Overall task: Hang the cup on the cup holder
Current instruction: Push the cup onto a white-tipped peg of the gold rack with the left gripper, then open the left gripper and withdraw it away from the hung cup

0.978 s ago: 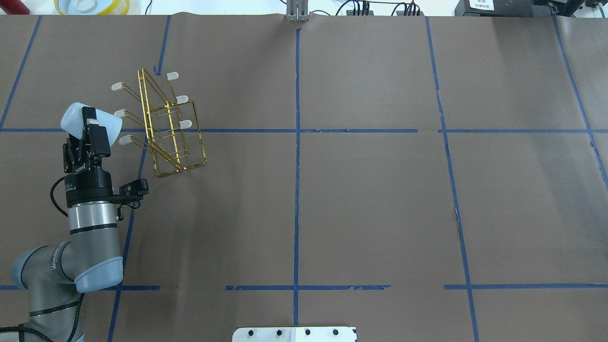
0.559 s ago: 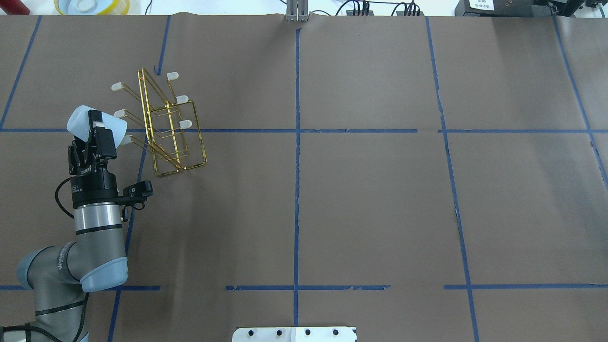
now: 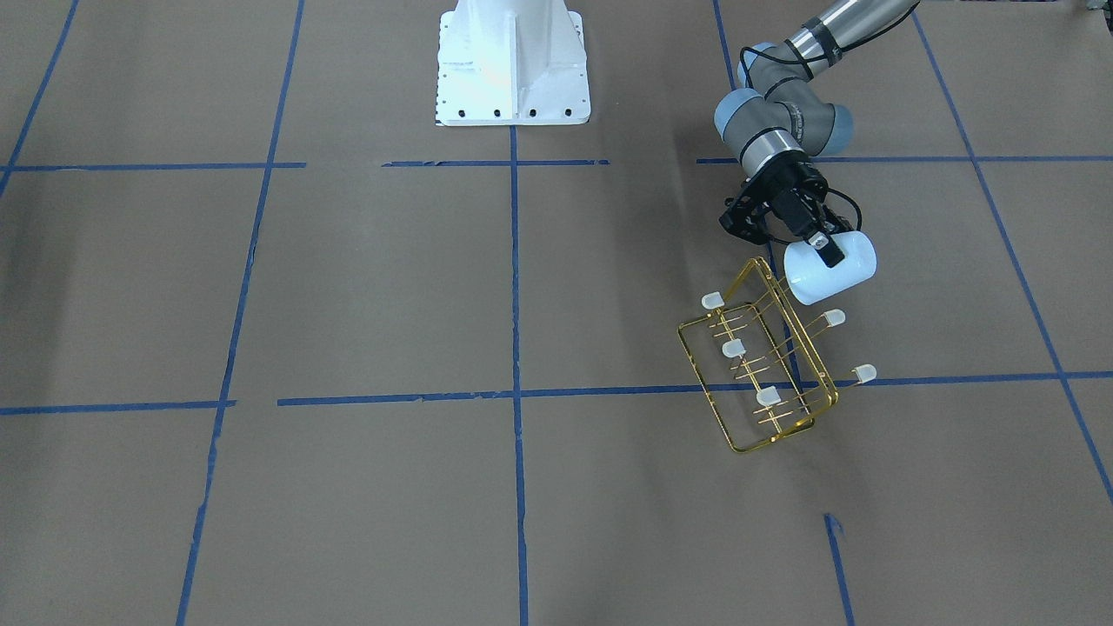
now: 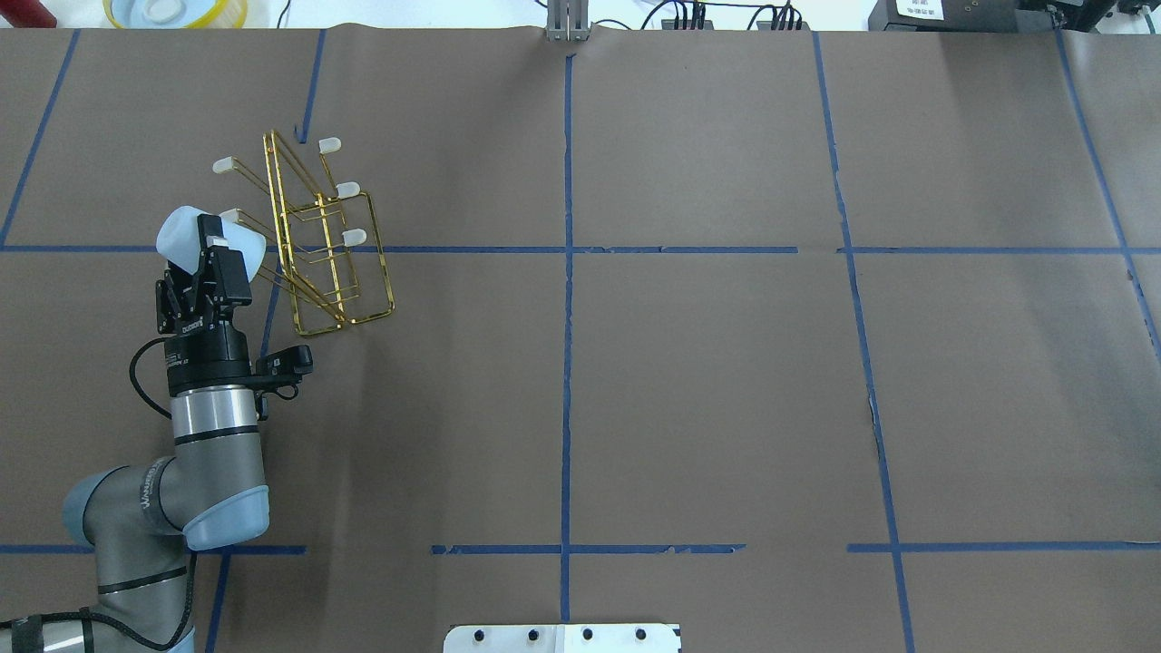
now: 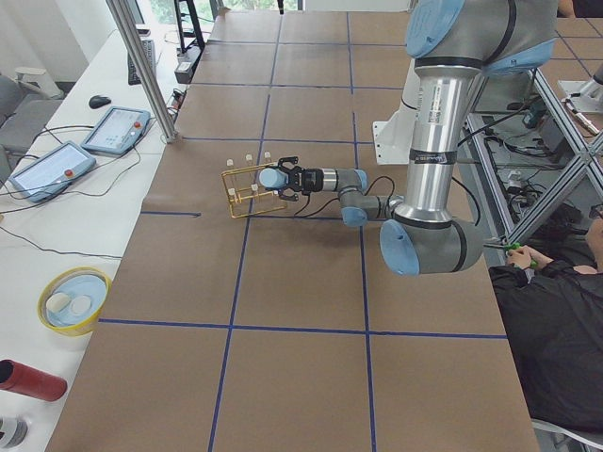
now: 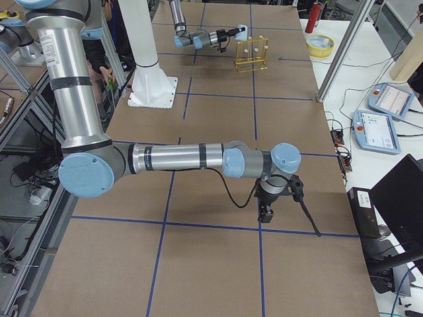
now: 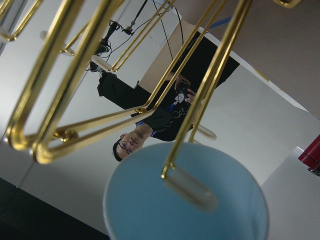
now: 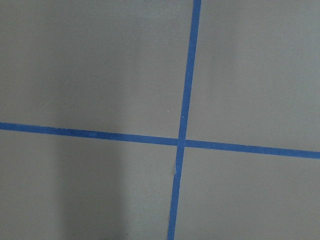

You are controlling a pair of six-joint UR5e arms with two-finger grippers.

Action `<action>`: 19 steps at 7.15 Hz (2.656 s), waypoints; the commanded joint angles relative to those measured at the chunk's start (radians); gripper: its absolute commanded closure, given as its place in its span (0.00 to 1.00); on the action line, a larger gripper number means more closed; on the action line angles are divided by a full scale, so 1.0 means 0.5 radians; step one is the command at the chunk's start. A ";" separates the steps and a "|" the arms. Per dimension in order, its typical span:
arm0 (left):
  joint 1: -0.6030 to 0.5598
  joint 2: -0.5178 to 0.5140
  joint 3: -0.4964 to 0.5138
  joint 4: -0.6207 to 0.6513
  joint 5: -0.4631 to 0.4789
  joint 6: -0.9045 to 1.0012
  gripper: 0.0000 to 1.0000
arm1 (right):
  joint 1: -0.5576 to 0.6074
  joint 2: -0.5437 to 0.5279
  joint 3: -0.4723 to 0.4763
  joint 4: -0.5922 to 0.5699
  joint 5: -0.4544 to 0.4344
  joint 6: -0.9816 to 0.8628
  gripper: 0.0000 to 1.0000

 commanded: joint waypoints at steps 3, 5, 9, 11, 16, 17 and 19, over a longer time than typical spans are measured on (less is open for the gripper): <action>0.002 -0.060 0.056 0.062 -0.007 0.000 0.83 | 0.000 0.000 0.000 0.000 0.000 -0.001 0.00; -0.001 -0.060 0.056 0.062 -0.037 -0.003 0.75 | 0.000 0.000 0.000 0.000 0.000 0.002 0.00; -0.004 -0.054 0.038 0.059 -0.096 -0.092 0.00 | 0.000 0.000 0.000 0.000 0.000 -0.001 0.00; -0.010 -0.039 -0.005 0.047 -0.105 -0.092 0.00 | 0.000 0.000 0.000 0.000 0.000 -0.001 0.00; -0.010 0.584 -0.716 0.001 -0.439 -0.762 0.00 | 0.000 0.000 0.000 0.000 0.000 0.002 0.00; -0.010 0.645 -0.748 -0.121 -0.555 -0.962 0.00 | 0.000 0.000 0.000 0.000 0.000 -0.001 0.00; -0.077 0.725 -0.775 -0.360 -0.806 -1.369 0.00 | 0.000 0.000 0.000 0.000 0.000 -0.001 0.00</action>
